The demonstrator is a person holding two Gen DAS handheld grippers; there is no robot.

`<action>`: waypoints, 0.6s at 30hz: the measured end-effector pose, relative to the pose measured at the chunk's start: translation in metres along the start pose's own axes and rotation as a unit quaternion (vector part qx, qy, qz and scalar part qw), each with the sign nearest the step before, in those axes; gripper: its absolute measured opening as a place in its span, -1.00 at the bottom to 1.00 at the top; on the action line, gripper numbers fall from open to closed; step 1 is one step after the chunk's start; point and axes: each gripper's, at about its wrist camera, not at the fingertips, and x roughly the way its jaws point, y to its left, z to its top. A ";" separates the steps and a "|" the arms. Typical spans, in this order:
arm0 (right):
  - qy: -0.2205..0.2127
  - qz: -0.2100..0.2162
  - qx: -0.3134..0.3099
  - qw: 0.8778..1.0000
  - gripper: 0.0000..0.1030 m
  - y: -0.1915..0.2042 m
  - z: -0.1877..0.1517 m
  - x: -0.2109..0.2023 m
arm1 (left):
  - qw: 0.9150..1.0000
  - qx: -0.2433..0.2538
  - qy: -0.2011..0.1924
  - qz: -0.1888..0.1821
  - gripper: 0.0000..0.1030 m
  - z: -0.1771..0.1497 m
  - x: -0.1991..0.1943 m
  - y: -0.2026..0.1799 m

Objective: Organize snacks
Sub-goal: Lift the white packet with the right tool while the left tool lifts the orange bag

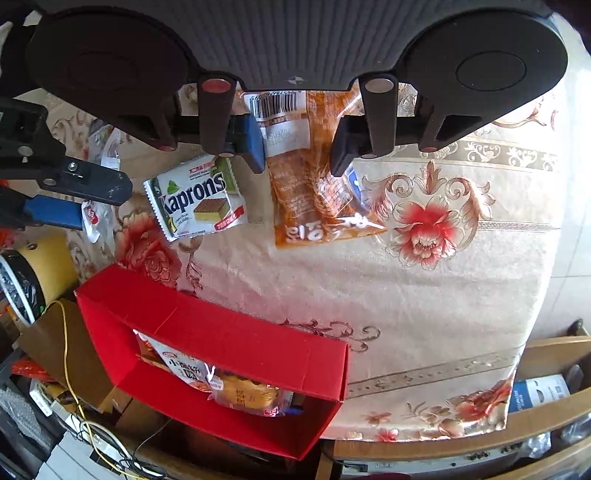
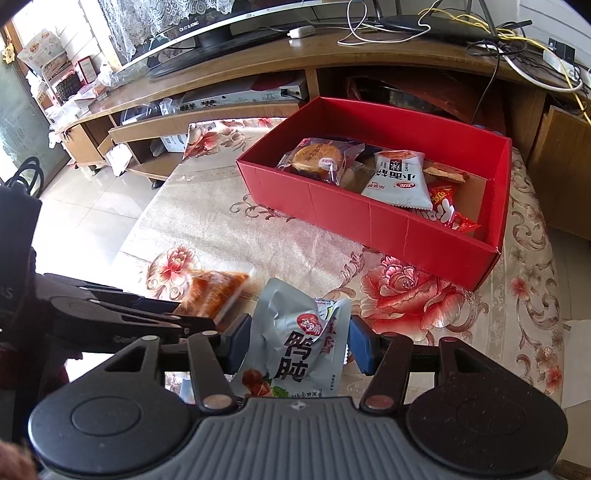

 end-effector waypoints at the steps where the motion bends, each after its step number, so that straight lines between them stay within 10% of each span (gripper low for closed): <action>1: 0.001 0.001 0.000 1.000 0.06 0.000 0.000 0.001 | 1.000 0.002 0.004 0.003 -0.02 -0.001 0.002 -0.001; 6: 0.006 0.006 -0.006 1.000 0.06 0.002 -0.001 0.002 | 0.998 0.031 0.030 0.041 0.61 -0.010 0.021 -0.002; 11: 0.006 0.009 -0.007 1.000 0.06 0.002 -0.001 0.002 | 0.996 0.056 0.019 0.070 0.16 -0.016 0.016 -0.011; 18: -0.004 0.007 0.003 1.000 0.06 -0.002 0.001 -0.003 | 1.000 0.010 0.004 0.006 -0.02 -0.009 -0.001 -0.005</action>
